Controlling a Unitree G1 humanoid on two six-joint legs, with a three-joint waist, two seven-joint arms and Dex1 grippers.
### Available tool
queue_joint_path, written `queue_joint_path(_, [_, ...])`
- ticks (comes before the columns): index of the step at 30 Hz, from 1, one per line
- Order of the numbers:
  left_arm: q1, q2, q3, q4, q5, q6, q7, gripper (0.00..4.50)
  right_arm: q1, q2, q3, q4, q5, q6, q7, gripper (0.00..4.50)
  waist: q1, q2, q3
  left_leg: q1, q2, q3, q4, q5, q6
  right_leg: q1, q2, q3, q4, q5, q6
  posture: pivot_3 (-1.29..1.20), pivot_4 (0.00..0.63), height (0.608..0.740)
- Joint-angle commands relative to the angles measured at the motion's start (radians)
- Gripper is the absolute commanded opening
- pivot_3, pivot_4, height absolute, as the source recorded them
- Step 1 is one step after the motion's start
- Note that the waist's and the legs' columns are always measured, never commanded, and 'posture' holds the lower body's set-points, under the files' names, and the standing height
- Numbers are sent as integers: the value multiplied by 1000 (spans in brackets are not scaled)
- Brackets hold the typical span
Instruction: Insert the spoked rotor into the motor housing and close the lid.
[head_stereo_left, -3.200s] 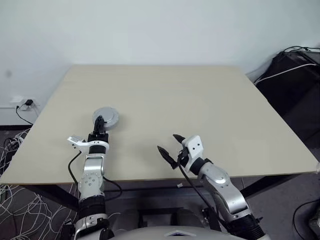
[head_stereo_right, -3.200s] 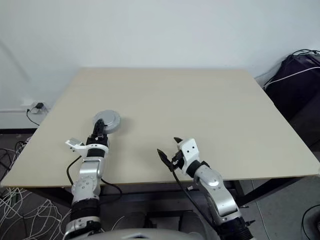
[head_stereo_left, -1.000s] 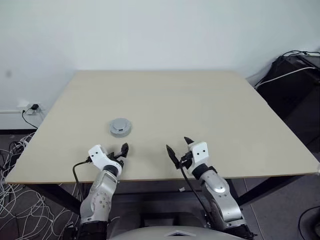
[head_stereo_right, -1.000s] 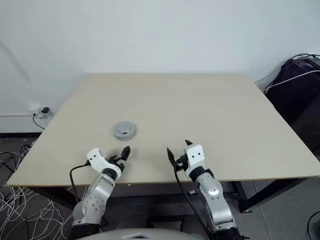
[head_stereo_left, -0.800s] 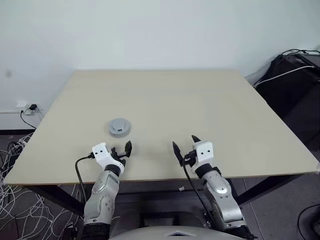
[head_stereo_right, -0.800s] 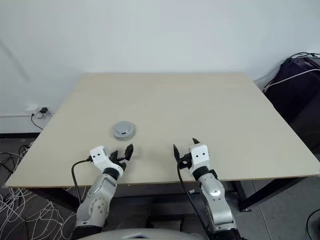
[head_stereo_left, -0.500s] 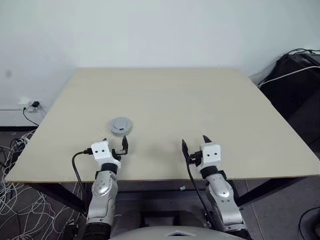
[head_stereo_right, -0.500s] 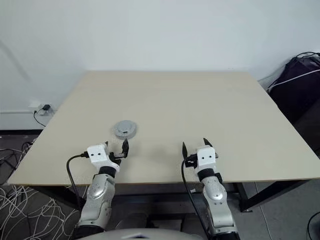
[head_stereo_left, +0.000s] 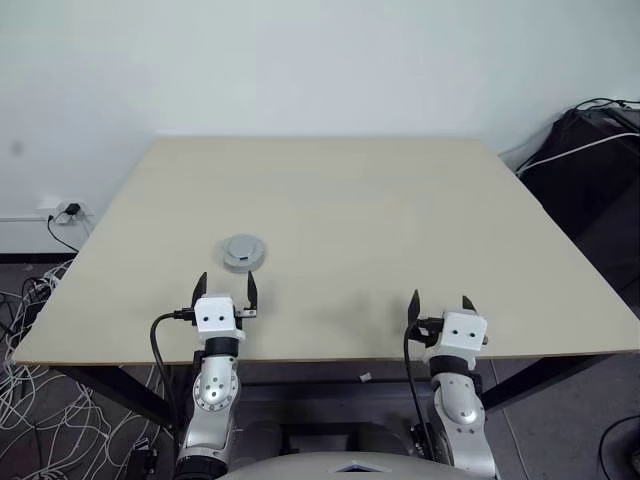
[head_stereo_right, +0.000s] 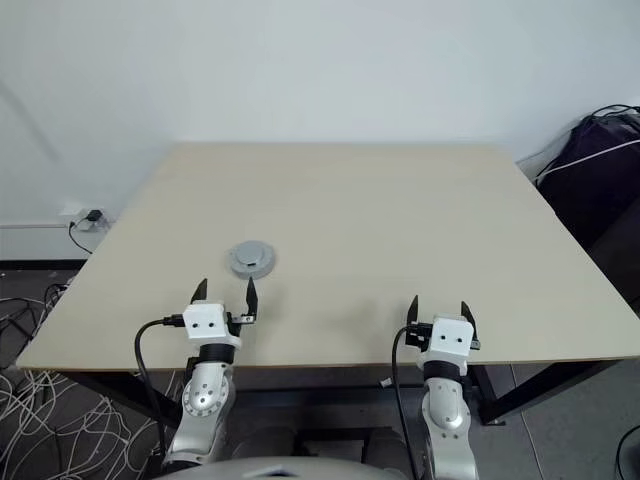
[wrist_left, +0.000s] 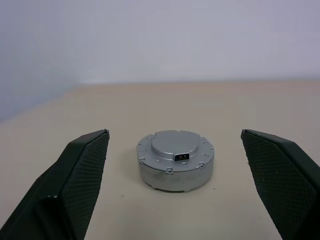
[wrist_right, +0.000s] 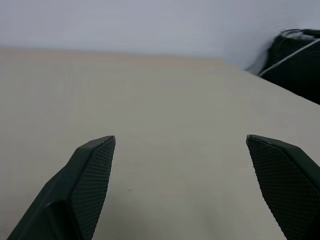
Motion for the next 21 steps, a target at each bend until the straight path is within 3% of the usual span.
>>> queue_joint_path(1, [-6, 2, 4, -5, 9, -36, 15, 4478, -8, -1, 5, -13, -25, -34, -9, 4500, 0, 0, 0, 0, 0, 0, 0, 0, 0, 0, 0, 0, 0, 0, 0, 0, 0, 740])
queue_joint_path(21, [5, -13, 7, -7, -27, -46, 4, 4478, -44, -19, 56, -9, -35, -18, 51, 4500, 0, 0, 0, 0, 0, 0, 0, 0, 0, 0, 0, -1, 0, 0, -1, 0, 0, 740])
